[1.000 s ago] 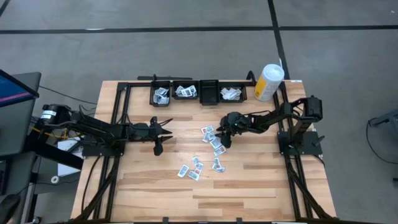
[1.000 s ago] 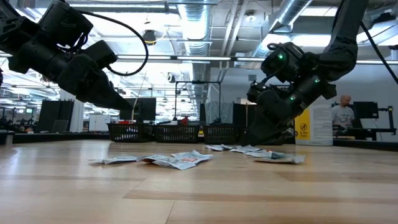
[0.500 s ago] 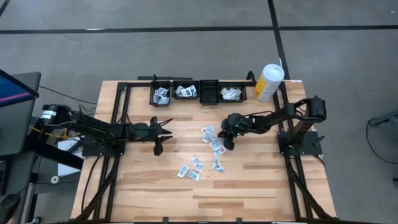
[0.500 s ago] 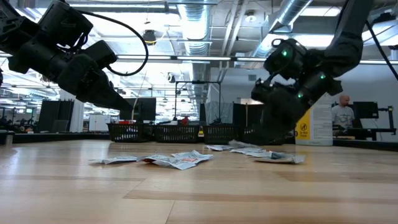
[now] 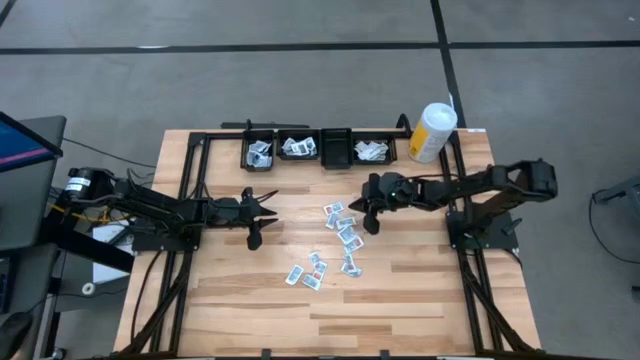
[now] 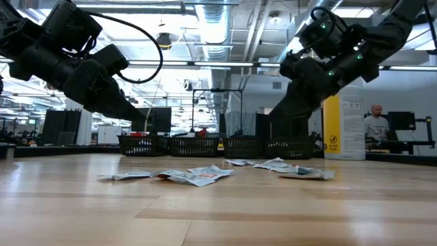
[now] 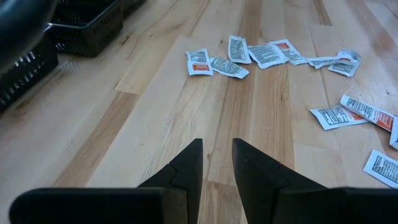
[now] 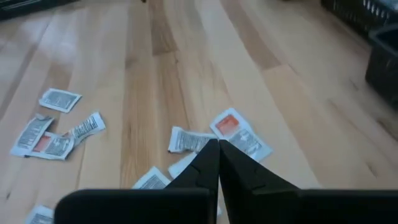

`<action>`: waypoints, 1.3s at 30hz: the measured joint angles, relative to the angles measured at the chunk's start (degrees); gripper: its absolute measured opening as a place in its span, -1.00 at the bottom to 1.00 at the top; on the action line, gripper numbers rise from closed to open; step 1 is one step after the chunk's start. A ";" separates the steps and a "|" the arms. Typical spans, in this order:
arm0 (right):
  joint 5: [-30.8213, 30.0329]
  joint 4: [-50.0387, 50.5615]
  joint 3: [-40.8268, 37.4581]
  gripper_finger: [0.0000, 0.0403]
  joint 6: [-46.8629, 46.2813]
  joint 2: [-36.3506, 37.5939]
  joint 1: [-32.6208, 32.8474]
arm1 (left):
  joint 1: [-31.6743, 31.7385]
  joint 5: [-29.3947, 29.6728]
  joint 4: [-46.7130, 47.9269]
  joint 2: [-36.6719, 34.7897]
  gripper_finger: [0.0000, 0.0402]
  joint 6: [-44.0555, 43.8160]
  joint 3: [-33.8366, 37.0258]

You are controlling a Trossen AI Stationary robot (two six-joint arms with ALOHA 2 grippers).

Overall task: Pick & Place First Aid Supplies
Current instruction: Put the orange ointment pack into the middle right black bin

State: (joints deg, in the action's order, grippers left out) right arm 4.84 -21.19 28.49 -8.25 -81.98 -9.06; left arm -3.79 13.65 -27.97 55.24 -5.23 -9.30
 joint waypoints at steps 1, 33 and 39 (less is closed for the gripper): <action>0.02 0.96 0.00 -0.97 -0.81 0.34 0.14 | 0.00 0.02 0.00 0.00 -0.56 0.00 0.00; -0.42 -2.86 0.26 -0.11 -3.79 -15.23 4.18 | 0.00 0.02 -0.21 0.00 -0.56 -0.15 0.00; -0.40 -2.56 0.24 -0.47 -3.81 -15.36 2.29 | 0.00 0.01 -0.20 0.00 -0.56 -0.15 0.00</action>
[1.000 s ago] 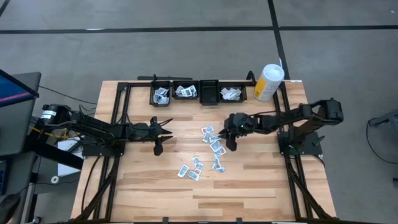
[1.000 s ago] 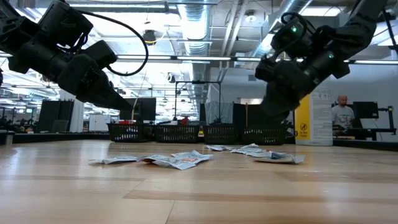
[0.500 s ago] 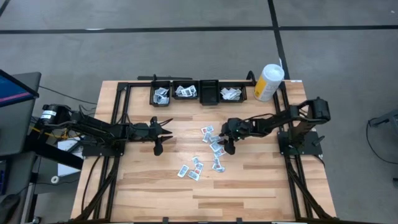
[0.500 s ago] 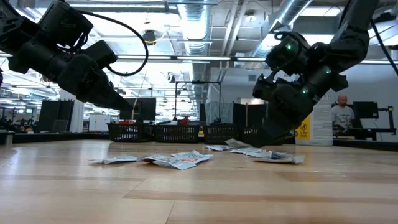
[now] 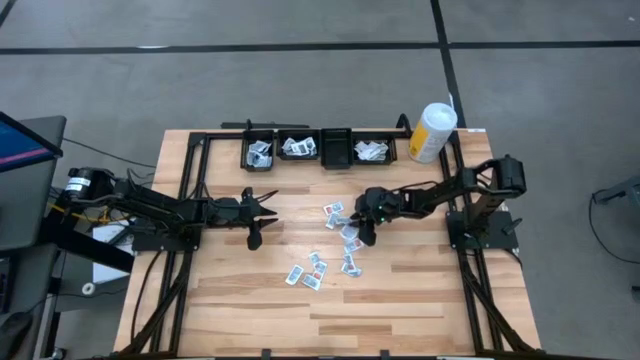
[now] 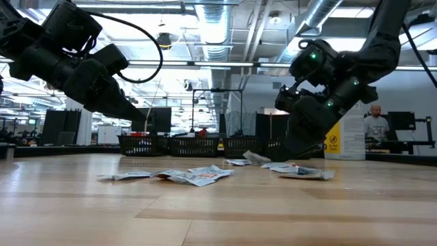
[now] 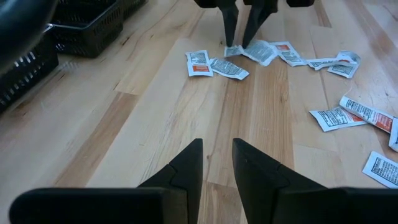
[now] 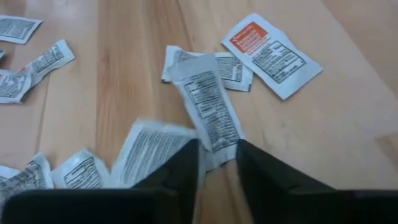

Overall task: Pick & Place First Aid Supplies
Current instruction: Put the orange ointment pack into the middle right black bin

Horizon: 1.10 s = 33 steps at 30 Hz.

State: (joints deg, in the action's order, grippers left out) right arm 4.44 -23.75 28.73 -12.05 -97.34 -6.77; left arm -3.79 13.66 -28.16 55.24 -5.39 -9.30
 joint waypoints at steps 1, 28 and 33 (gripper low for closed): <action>0.00 0.08 0.00 -0.54 -0.01 0.00 -0.32 | 0.00 0.01 0.00 0.00 -0.56 0.00 0.00; -2.54 3.30 7.48 -0.99 10.94 11.68 -6.02 | 0.00 0.00 -0.04 0.00 -0.56 0.01 0.04; -3.43 3.30 11.32 -0.99 12.68 11.69 -10.49 | 0.00 -0.01 -0.15 0.00 -0.56 0.02 0.04</action>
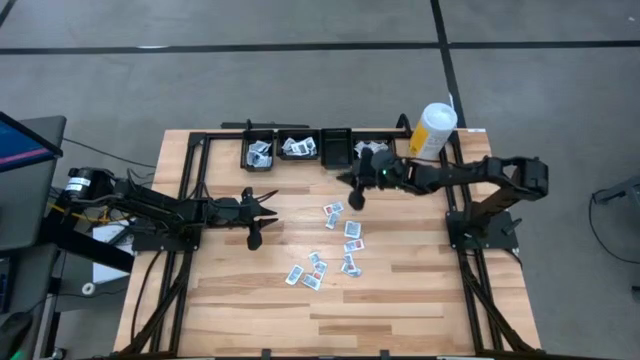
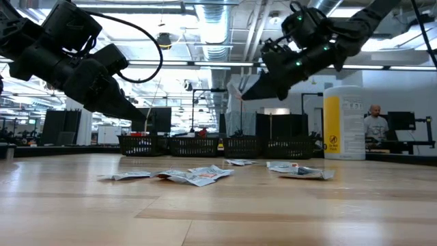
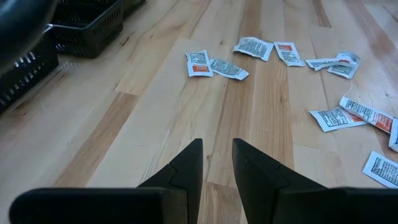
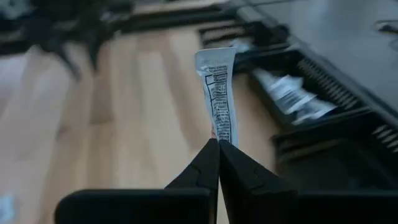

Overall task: Pick & Place First Aid Supplies
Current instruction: Put the orange ointment pack into the middle right black bin

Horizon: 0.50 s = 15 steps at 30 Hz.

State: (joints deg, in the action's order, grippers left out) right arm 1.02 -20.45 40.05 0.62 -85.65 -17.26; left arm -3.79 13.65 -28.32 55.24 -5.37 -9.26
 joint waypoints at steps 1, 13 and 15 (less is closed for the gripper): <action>-0.02 -0.10 0.56 -0.99 0.08 0.02 -0.90 | 0.00 0.02 0.00 0.00 -0.56 0.00 0.00; -0.02 -0.03 2.16 -0.98 2.38 0.00 -11.07 | 0.00 0.00 -0.02 0.00 -0.56 0.20 0.02; -0.02 -0.02 2.14 -0.98 2.39 0.00 -12.50 | 0.00 0.02 -0.02 0.00 -0.56 0.18 0.02</action>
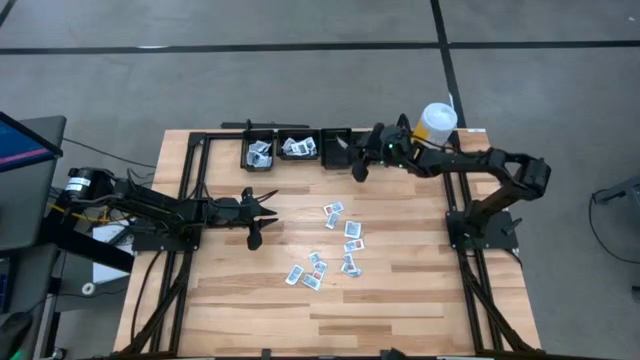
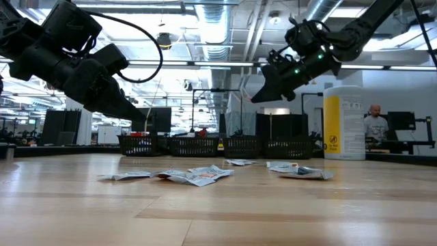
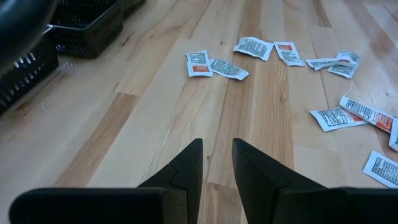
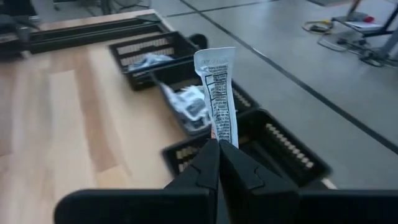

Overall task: Pick & Place First Aid Supplies
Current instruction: Put the orange ointment pack into the middle right black bin

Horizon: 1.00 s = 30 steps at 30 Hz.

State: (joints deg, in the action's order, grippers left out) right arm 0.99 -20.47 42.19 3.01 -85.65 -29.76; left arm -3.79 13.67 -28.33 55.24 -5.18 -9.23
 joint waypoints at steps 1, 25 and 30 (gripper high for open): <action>0.01 0.00 0.01 -0.98 0.00 0.00 -0.68 | 0.00 -0.01 -0.01 0.00 -0.56 0.01 0.00; 1.99 0.08 4.68 -0.58 0.56 -10.14 -1.76 | -0.04 -0.16 -0.03 0.00 -0.56 -0.03 0.02; 1.99 0.93 4.67 -0.35 0.54 -10.14 -1.76 | -0.04 -0.17 -0.03 0.00 -0.56 -0.03 0.02</action>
State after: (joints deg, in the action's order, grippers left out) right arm 2.98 -19.54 46.87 3.55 -95.79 -31.53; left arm -3.84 13.50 -28.36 55.24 -5.21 -9.21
